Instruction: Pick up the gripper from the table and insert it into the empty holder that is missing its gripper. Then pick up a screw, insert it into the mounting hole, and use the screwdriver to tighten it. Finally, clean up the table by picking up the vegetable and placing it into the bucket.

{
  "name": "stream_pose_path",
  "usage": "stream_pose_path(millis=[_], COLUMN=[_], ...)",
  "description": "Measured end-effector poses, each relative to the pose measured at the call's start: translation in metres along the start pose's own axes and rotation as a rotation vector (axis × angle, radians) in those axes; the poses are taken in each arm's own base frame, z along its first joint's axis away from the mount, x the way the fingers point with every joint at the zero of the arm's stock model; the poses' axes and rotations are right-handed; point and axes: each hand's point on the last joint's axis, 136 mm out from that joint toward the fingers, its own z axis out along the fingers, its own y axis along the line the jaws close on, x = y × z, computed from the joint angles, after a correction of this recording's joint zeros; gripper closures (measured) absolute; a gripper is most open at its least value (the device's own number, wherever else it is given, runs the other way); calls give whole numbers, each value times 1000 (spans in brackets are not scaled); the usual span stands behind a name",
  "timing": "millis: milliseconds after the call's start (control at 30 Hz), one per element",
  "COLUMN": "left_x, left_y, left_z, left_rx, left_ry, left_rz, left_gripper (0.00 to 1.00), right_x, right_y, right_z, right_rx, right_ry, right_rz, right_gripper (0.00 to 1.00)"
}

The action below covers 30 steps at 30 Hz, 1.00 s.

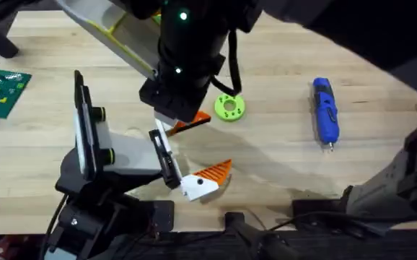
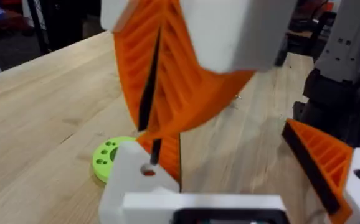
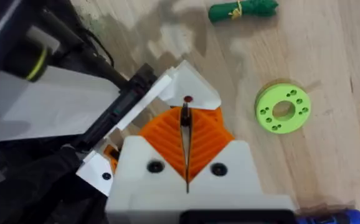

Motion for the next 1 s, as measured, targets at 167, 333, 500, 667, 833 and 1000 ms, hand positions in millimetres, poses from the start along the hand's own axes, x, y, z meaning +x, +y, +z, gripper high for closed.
stream_pose_path(millis=[167,333,500,667,833,1000], left_x=[0,0,0,0,0,0], left_y=[0,0,0,0,0,0], left_z=[0,0,0,0,0,0], left_rx=[0,0,0,0,0,0], left_ry=[0,0,0,0,0,0], left_rz=[0,0,0,0,0,0], left_gripper=[14,15,15,14,15,14], right_x=[0,0,-1,-1,0,0], right_y=[0,0,-1,-1,-1,-1], right_z=[0,2,11,13,13,13], right_rx=[0,-1,-2,-3,-3,-3], right_ry=[0,6,27,33,37,37], right_rz=[0,0,2,2,3,2], right_gripper=[989,989,989,989,989,989])
